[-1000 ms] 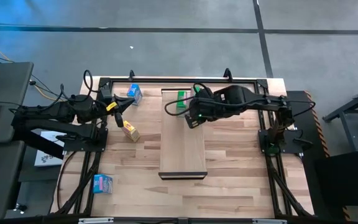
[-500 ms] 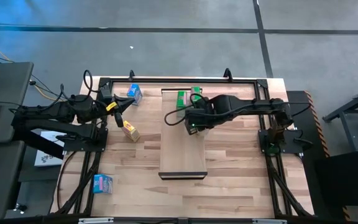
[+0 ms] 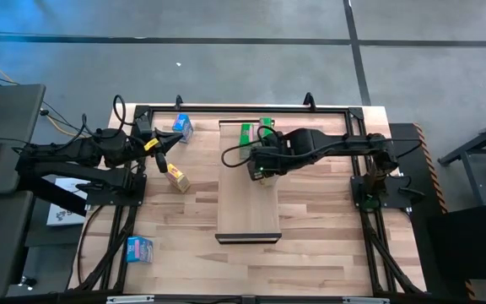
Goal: Stack cereal on shelf
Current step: Put the right yellow cereal box on the shelf
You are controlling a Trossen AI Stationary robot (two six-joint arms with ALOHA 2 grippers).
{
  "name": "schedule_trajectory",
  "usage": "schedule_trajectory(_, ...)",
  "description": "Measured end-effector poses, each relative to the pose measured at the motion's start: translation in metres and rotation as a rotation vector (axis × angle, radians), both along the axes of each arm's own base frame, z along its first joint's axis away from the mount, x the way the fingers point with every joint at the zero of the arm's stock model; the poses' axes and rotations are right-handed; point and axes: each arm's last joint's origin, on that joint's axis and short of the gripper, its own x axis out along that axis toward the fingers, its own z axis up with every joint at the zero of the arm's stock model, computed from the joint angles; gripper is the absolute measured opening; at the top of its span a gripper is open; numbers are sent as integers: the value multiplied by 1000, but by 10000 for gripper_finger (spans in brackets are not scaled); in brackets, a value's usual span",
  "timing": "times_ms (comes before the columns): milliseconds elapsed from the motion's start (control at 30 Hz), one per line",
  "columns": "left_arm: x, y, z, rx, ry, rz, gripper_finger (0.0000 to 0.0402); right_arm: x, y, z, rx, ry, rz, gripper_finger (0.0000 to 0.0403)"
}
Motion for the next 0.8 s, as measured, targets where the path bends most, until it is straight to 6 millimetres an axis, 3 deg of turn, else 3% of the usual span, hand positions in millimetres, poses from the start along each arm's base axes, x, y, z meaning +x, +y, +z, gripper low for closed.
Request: schedule_trajectory(800,0,0,0,0,0,0,1,-2,-2,-1,18,-18,-168,112)
